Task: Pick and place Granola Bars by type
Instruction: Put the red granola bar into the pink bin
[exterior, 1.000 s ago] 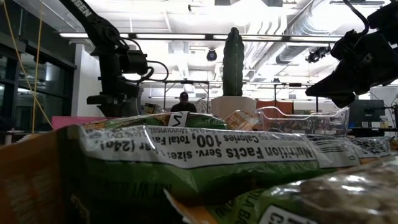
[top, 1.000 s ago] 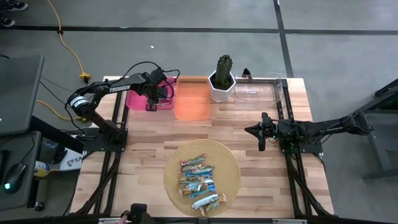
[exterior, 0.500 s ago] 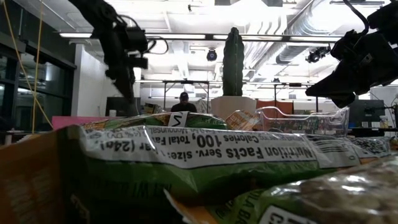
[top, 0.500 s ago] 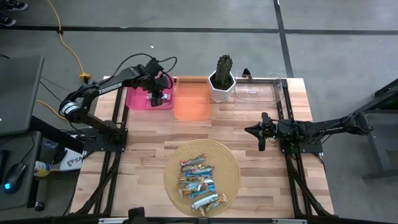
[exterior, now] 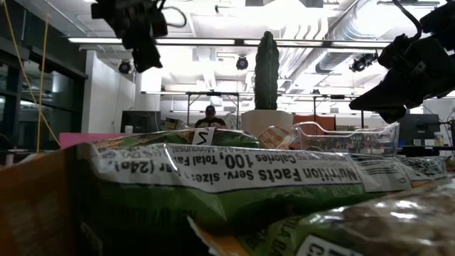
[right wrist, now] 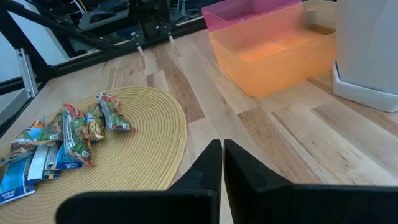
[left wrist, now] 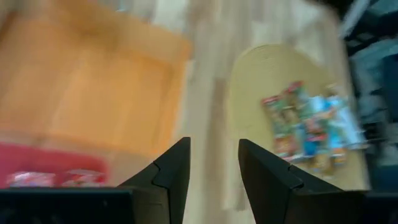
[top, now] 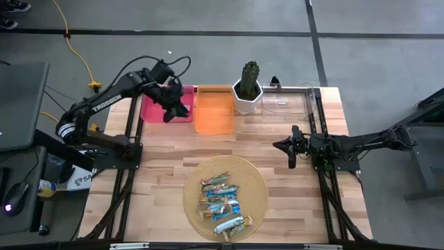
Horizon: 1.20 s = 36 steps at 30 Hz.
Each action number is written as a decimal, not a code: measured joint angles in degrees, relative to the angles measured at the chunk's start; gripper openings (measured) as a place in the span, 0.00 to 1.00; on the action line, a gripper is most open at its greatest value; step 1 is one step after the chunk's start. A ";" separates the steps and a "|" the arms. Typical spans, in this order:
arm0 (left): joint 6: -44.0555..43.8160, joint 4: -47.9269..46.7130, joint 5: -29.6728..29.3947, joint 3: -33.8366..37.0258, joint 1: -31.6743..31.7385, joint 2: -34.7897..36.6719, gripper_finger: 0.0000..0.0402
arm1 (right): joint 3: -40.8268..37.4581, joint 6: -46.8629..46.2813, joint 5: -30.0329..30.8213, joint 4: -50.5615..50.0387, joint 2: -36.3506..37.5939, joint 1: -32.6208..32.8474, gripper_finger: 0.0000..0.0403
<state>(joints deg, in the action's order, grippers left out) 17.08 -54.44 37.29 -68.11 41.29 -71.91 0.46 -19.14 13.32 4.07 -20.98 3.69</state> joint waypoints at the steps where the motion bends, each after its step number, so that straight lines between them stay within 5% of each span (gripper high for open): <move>1: -1.50 0.30 0.07 -0.18 -1.29 0.75 0.33 | 0.01 0.00 0.00 -0.01 0.00 0.00 0.00; 10: -17.83 5.43 -4.01 -0.25 -19.22 3.89 0.33 | 0.01 0.00 0.00 0.00 -0.01 -0.01 0.00; 26: -46.30 20.16 -39.35 -0.33 -54.75 1.53 0.33 | 0.01 -0.04 0.00 0.02 0.00 0.01 0.00; 36: -49.01 26.56 -53.61 -0.14 -66.88 -8.76 0.33 | -0.01 0.00 -0.01 -0.09 0.05 0.01 0.00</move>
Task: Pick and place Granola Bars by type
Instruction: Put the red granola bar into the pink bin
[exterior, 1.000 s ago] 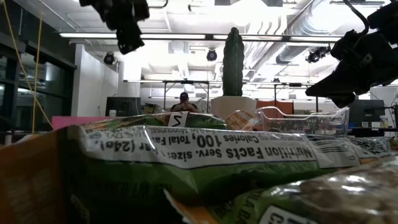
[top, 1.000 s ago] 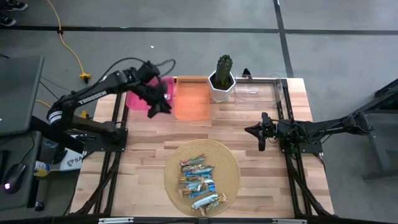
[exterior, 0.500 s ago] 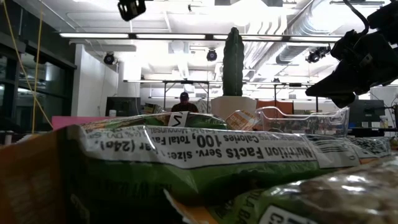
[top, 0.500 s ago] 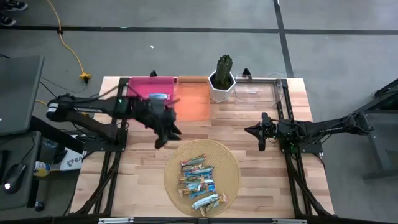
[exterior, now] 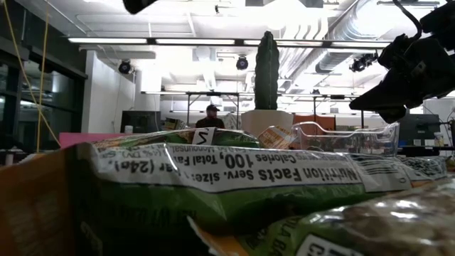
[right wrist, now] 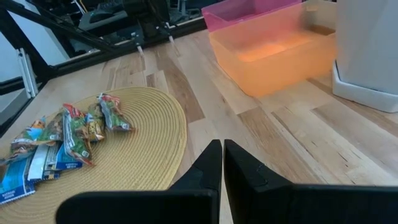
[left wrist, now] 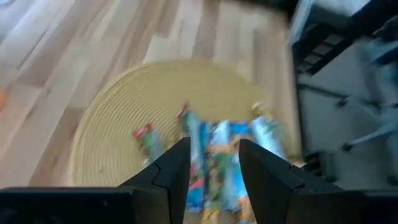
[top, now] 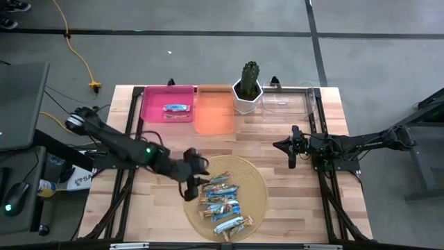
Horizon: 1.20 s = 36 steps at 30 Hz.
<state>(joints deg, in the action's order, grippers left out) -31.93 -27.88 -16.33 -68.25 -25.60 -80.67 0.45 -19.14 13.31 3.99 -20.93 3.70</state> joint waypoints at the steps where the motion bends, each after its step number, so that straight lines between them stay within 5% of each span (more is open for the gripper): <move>1: -0.21 1.35 -0.97 -0.07 -0.36 -1.33 0.33 | 0.00 0.00 0.01 -0.02 -0.02 -0.01 0.00; 20: 5.72 -1.79 -2.82 -0.02 -0.25 -13.68 0.34 | 0.00 -0.09 -0.01 -0.07 -0.85 0.00 0.00; 30: 6.17 -2.27 -2.76 -0.09 -0.25 -17.38 0.54 | 0.00 -0.07 0.01 0.11 -0.81 -0.02 0.00; 36: 6.20 -2.52 -6.09 -0.09 0.17 -19.10 0.57 | 0.01 -0.03 -0.01 -0.13 -0.81 -0.01 0.00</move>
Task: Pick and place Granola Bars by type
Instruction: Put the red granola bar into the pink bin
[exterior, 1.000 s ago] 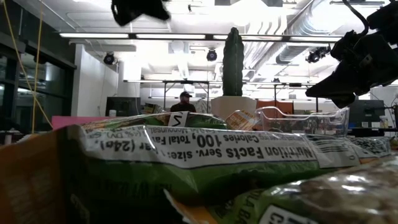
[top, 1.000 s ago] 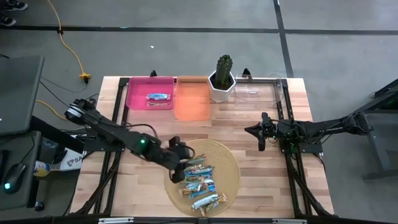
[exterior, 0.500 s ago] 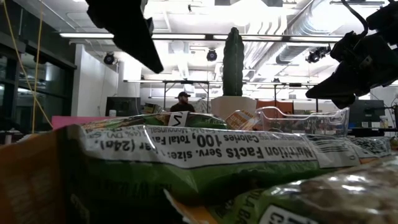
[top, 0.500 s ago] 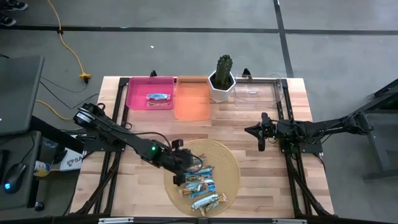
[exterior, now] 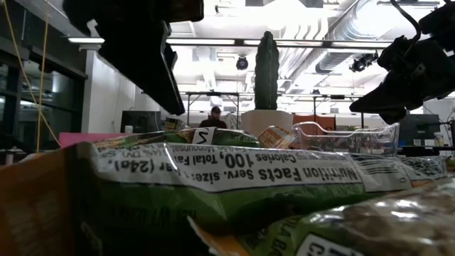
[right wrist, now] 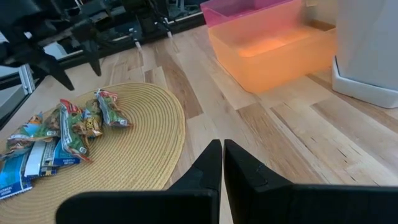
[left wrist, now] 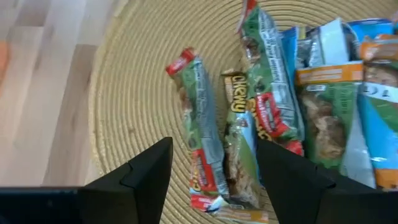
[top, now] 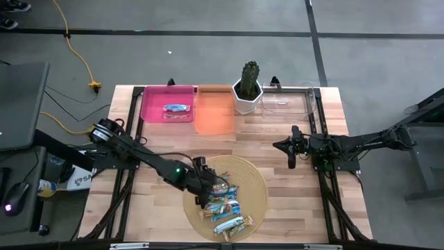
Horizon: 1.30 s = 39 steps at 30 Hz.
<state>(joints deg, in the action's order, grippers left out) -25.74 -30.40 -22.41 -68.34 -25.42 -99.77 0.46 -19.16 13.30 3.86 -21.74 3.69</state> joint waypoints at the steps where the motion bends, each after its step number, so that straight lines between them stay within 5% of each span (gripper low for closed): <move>1: -0.02 0.36 -0.32 -0.02 0.37 -0.28 0.57 | 0.00 0.02 0.00 0.00 0.00 0.00 0.00; 6: 0.05 0.62 0.75 0.00 3.63 -0.61 0.57 | 0.01 0.03 0.02 0.04 0.00 0.01 0.00; 17: 5.30 3.06 15.40 0.02 10.11 -0.94 0.57 | 0.00 -0.06 0.02 0.17 0.00 0.01 0.00; 39: 7.04 7.23 17.92 0.13 11.69 -7.34 0.57 | 0.00 0.03 0.00 0.00 -0.74 0.01 0.00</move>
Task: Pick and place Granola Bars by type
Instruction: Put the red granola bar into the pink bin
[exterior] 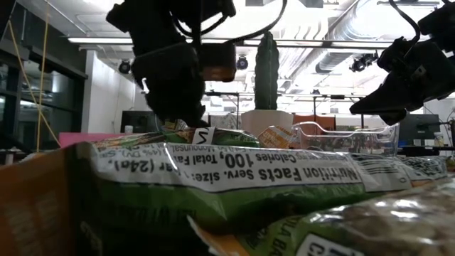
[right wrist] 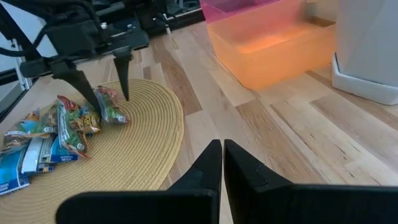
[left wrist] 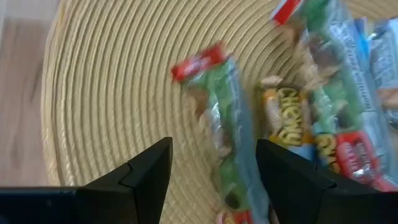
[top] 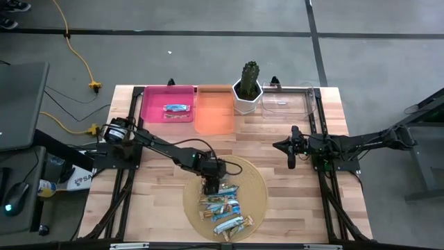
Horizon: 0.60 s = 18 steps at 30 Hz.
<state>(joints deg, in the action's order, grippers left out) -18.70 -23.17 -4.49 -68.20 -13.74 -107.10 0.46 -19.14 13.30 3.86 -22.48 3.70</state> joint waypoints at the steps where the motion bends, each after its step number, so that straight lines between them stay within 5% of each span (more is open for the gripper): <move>1: -0.03 1.02 -0.01 -0.15 0.04 -0.38 0.57 | 0.01 -0.01 0.02 -0.02 0.00 0.00 0.00; 18: 0.02 -0.64 2.59 -0.07 0.98 -1.62 0.57 | 0.01 -0.09 0.02 0.09 0.00 -0.01 0.00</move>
<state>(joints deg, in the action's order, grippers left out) -18.68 -23.81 -1.90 -68.27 -12.75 -108.73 0.47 -19.22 13.32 3.95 -22.48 3.70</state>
